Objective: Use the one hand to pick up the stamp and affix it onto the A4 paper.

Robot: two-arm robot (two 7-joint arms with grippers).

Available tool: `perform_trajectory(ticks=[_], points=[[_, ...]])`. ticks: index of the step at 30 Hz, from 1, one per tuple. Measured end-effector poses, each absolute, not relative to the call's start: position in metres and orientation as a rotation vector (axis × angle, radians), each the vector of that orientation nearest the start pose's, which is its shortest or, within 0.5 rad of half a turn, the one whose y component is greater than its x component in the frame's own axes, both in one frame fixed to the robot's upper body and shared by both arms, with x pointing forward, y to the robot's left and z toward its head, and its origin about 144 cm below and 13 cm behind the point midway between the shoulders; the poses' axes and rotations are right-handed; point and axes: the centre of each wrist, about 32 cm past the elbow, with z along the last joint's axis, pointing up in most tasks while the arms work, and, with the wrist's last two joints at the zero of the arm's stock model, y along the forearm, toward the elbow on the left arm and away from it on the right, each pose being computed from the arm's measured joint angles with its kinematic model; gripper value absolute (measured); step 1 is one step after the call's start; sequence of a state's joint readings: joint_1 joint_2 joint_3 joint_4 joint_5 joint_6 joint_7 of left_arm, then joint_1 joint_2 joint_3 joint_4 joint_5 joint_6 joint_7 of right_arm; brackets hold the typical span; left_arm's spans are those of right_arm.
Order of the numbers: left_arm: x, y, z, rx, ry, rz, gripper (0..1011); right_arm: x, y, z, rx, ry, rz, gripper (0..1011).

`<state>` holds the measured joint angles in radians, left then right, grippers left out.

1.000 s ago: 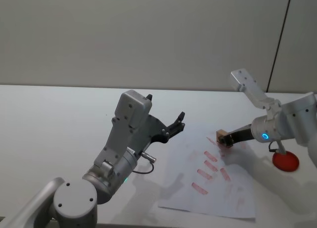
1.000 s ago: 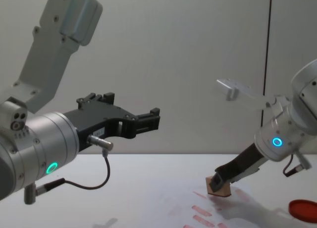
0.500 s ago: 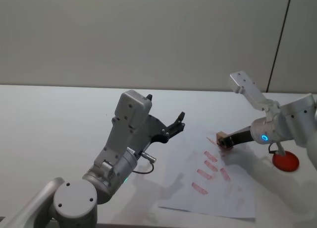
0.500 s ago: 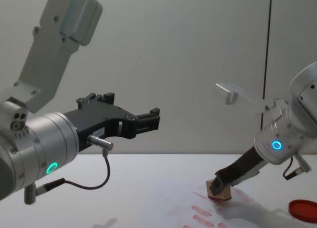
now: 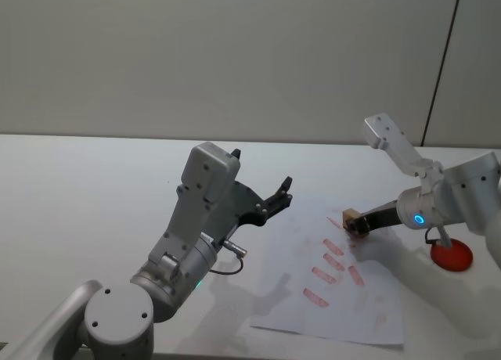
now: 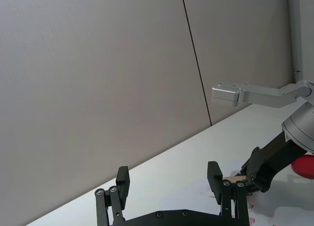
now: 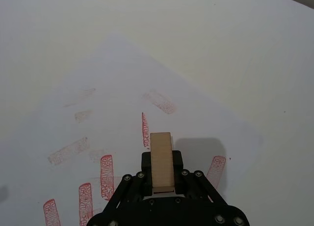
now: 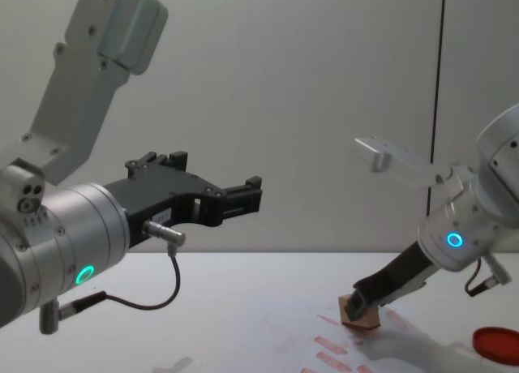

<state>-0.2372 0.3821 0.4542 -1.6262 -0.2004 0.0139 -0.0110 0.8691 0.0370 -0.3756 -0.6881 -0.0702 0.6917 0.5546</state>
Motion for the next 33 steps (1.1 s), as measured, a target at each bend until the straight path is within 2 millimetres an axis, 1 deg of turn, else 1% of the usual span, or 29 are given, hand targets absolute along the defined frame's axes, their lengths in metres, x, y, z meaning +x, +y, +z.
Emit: perform_trajectory(ticks=[12, 33], points=[[0.492, 0.198, 1.204, 0.061, -0.268, 1.124, 1002, 0.662, -0.177, 1.225, -0.744, 0.417, -0.891, 217], [0.492, 0.198, 1.204, 0.061, -0.268, 1.124, 1002, 0.649, -0.182, 1.210, -0.726, 0.427, -0.893, 217]])
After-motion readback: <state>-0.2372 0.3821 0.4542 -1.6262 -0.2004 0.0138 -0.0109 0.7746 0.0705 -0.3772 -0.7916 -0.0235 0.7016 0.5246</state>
